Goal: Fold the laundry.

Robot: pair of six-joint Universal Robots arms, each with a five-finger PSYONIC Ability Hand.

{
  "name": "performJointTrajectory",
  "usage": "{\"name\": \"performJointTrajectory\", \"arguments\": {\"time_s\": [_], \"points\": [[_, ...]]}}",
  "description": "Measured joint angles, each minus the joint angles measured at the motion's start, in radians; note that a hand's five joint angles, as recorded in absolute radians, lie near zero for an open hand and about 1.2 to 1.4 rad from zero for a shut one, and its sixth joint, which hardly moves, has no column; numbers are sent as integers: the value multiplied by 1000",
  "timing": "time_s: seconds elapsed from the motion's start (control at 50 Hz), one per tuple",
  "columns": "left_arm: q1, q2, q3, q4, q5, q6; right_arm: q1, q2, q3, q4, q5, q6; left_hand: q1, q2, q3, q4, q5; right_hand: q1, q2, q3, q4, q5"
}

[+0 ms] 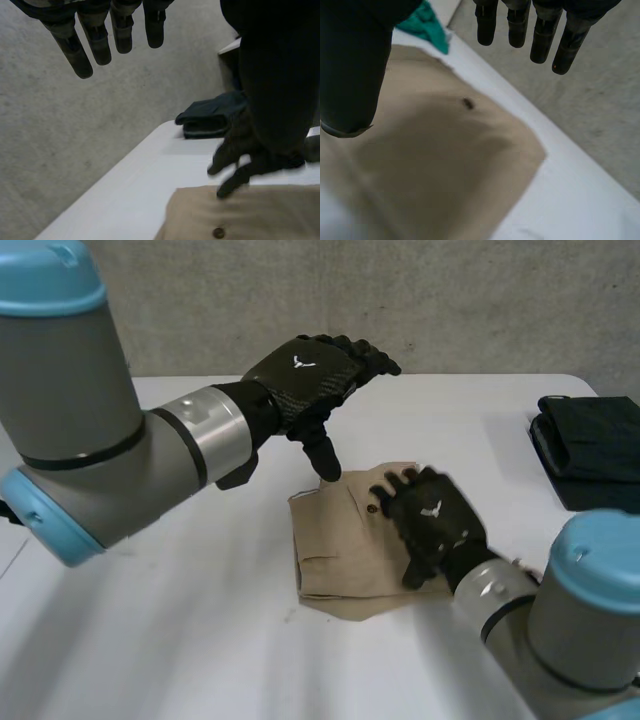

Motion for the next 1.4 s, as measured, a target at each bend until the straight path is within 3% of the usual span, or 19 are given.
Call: {"name": "performJointTrajectory", "arguments": {"time_s": [0.28, 0.5, 0.68, 0.78, 0.8, 0.86, 1.02, 1.12, 1.24, 1.32, 1.4], "points": [[22, -9, -7, -27, 35, -48, 29, 208, -56, -78, 71, -97, 0, 0, 0, 0, 0, 0, 0, 0, 0, 0], [22, -6, -23, -22, 33, -45, 25, 244, -115, -102, 77, -111, 0, 0, 0, 0, 0, 43, 40, 50, 12, 24], [22, -3, -28, -22, 33, -46, 25, 284, -198, -101, 71, -106, 0, 0, 0, 0, 0, 171, 176, 193, 160, 113], [22, -2, -39, -21, 33, -47, 25, 332, -263, -96, 68, -102, 0, 0, 0, 0, 0, 427, 486, 490, 460, 343], [22, -3, -42, -21, 33, -47, 24, 341, -277, -95, 68, -101, 0, 0, 0, 0, 0, 565, 734, 726, 698, 564], [22, -2, -47, -21, 33, -47, 21, 358, -311, -91, 70, -98, 0, 0, 0, 0, 0, 682, 931, 897, 906, 763], [23, 0, -51, -21, 34, -46, -20, 343, -361, -58, 67, -99, 0, 0, 0, 0, 0, 705, 951, 915, 944, 788], [24, 0, -53, -20, 34, -46, -110, 331, -399, -4, 30, -116, 0, 0, 0, 0, 0, 705, 951, 915, 944, 803], [25, 1, -54, -21, 33, -46, -287, 335, -528, 45, -141, -194, 0, 0, 0, 0, 0, 730, 951, 918, 953, 826], [26, 1, -54, -21, 33, -47, -339, 342, -594, 46, -200, -206, 0, 0, 0, 0, 0, 730, 951, 918, 953, 826], [27, 0, -54, -20, 32, -48, -433, 381, -804, 32, -286, -160, 0, 0, 0, 0, 0, 730, 951, 918, 954, 829]]}}
